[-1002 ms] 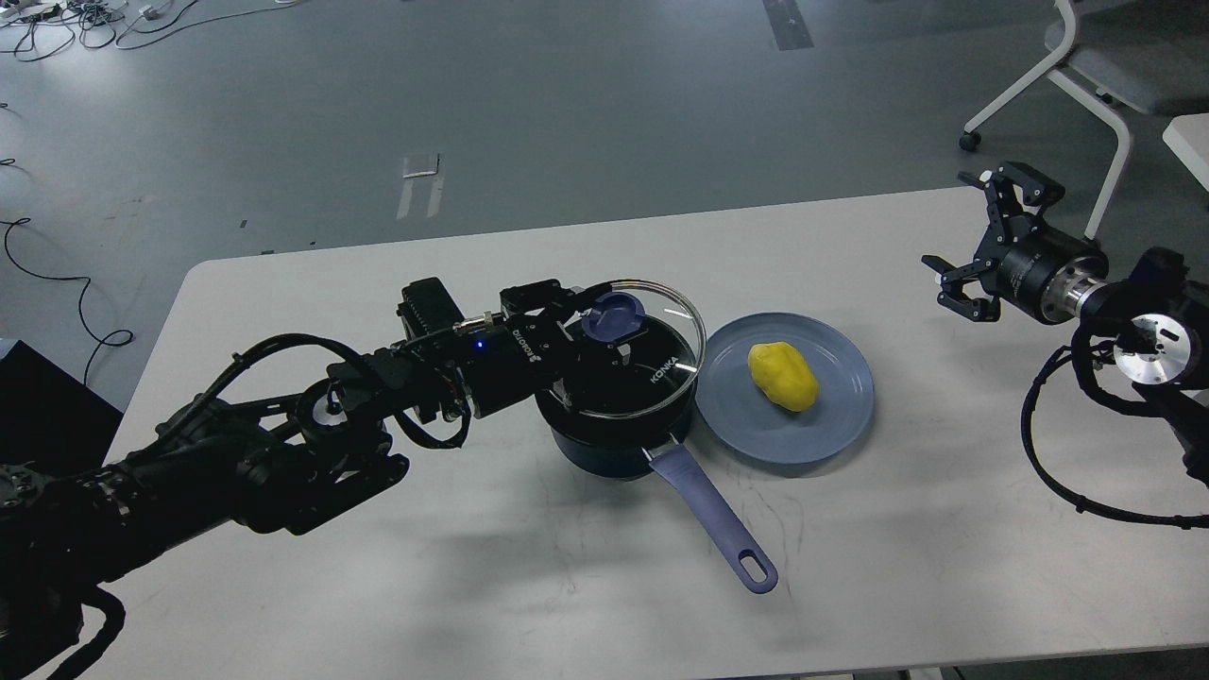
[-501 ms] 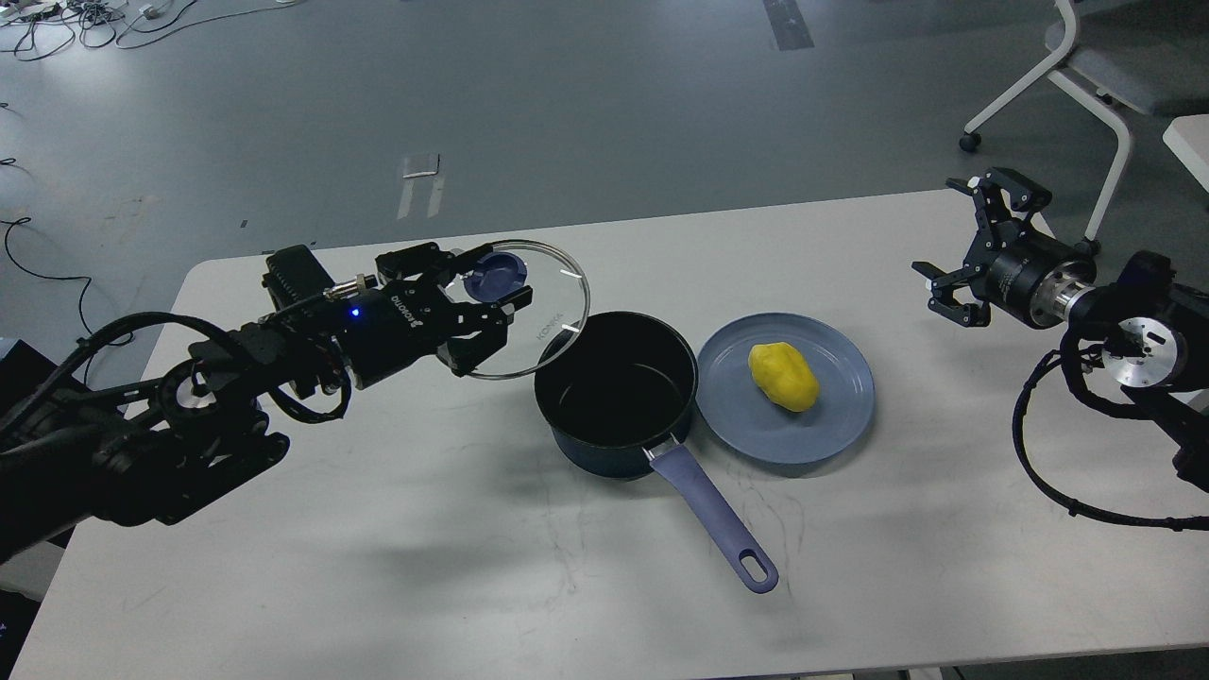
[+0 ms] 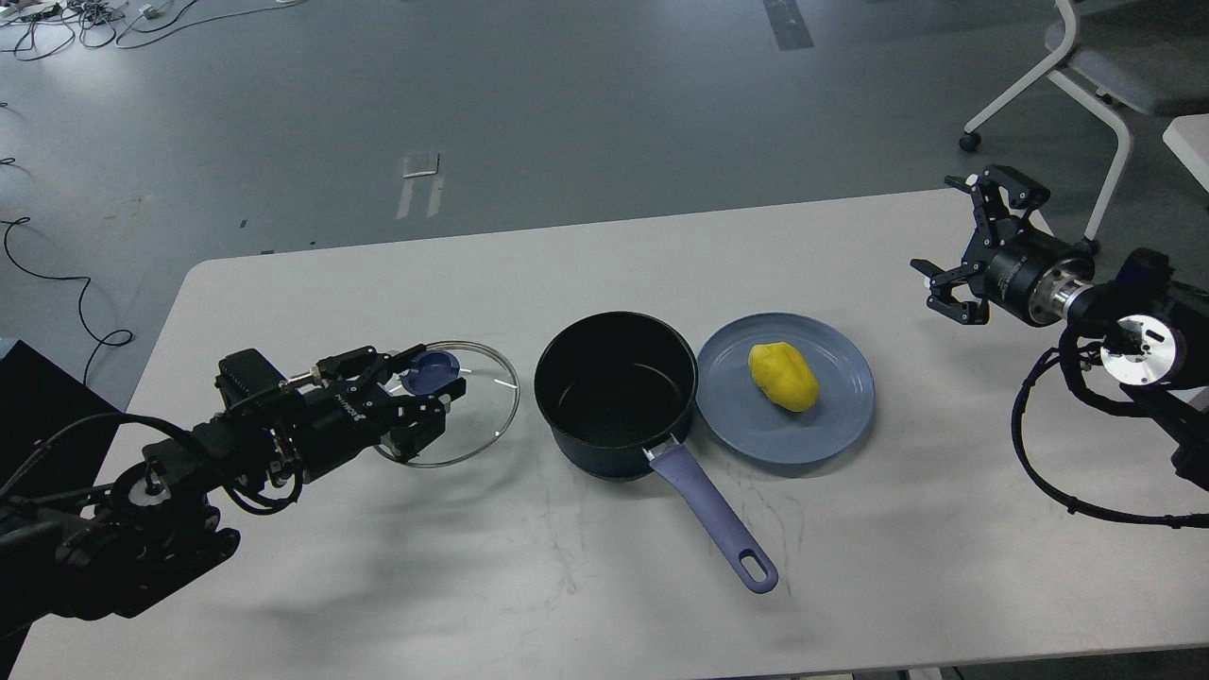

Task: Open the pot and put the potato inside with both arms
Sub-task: 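Lift the glass lid off the saucepan with the left gripper, then set the lid on the table beside the saucepan and release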

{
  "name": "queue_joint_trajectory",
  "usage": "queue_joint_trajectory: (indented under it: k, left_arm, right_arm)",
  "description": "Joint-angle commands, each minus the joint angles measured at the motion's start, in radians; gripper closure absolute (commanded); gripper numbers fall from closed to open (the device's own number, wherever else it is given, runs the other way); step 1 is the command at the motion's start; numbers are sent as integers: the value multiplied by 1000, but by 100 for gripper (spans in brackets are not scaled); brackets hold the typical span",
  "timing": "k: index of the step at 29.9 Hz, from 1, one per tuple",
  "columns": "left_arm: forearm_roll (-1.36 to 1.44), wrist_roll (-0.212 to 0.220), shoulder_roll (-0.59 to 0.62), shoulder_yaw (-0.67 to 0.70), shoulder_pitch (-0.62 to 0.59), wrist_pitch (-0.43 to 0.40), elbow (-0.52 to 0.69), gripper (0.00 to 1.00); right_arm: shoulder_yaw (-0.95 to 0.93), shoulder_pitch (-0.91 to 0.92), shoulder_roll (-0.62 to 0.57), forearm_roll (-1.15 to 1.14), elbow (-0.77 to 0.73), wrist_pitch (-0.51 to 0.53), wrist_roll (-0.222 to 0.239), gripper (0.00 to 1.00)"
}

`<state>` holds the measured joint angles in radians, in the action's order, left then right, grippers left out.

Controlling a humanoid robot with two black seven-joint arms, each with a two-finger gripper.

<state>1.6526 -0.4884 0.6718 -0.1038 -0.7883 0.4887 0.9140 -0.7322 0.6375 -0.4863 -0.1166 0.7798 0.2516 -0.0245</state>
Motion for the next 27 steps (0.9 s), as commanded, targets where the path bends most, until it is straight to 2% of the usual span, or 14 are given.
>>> queue_joint_trajectory:
  k: [1,12,17,19,20,21,24,27]
  left_arm:
    - [-49,0,-27,-8,6,0,-44,64]
    - [-128,0,-72,-4,58,0,-98,60]
    - [-132,0,-96,-5,81,0,-159,51]
    - [-131,0,-124,-10,87,0,-196,36]
    - [-131,0,-138,-10,93,0,-211,20]
    - [-129,0,-144,-11,103,0,-221,12]
    - [-129,0,-144,-11,110,0,-222,2]
    - [-155,0,-147,-1,107,0,-218,2]
  right_arm:
    - [1,2,-2,-2,1,0,0,0]
    - [1,-2,-5,-2,3,0,0,0]
    - [1,-4,-3,-2,3,0,0,0]
    - [1,-5,-2,-2,3,-2,0,0]
    - [1,-7,-2,-2,3,-5,0,0]
    - [1,-7,-2,-2,3,-8,0,0]
    - [1,-7,-2,-2,4,-9,0,0]
    - [1,-5,0,-2,3,-9,0,0]
